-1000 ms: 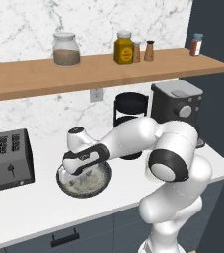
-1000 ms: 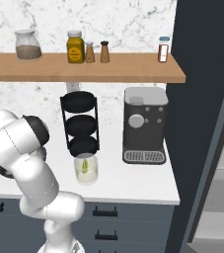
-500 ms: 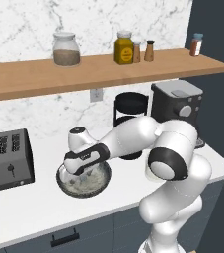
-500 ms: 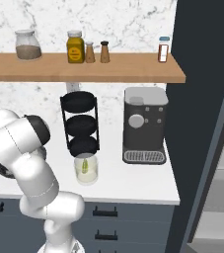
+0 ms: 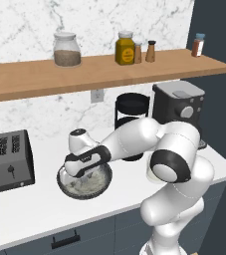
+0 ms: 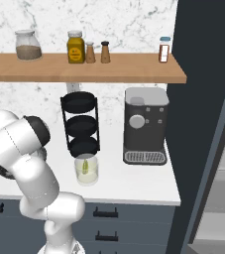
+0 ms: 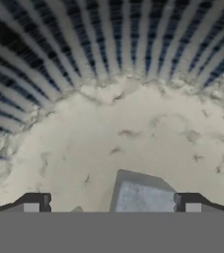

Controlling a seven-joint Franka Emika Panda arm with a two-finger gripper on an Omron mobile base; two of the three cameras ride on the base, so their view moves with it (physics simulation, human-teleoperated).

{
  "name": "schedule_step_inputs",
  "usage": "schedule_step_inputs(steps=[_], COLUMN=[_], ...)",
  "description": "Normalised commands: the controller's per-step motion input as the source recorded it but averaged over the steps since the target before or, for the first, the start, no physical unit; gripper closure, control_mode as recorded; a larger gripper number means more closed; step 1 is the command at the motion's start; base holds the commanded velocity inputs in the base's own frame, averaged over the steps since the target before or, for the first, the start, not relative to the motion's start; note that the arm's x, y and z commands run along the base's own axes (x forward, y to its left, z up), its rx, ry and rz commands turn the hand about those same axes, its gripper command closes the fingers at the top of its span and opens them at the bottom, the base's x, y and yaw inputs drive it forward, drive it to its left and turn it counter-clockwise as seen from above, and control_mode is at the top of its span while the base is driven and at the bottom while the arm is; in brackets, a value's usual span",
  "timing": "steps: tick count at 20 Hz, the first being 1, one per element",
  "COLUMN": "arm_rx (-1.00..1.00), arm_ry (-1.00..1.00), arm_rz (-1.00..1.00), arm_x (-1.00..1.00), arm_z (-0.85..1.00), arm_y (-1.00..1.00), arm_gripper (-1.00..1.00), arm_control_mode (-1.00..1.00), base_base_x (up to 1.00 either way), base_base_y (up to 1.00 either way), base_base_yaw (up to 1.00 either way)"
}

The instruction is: Grab a lemon wedge from the fridge and one ice cube from the ice bowl, and put them in the glass of lemonade.

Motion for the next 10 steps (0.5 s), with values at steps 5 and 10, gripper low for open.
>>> schedule_step_inputs(steps=[5, 10], arm_rx=[0.0, 0.0], arm_ry=[0.0, 0.0], arm_rz=[0.0, 0.0], arm_x=[0.0, -0.01], arm_z=[0.0, 0.0], arm_y=[0.0, 0.0], arm_gripper=[1.0, 1.0], arm_control_mode=[-1.0, -1.0], base_base_x=[0.0, 0.0], base_base_y=[0.0, 0.0], base_base_yaw=[0.0, 0.0])
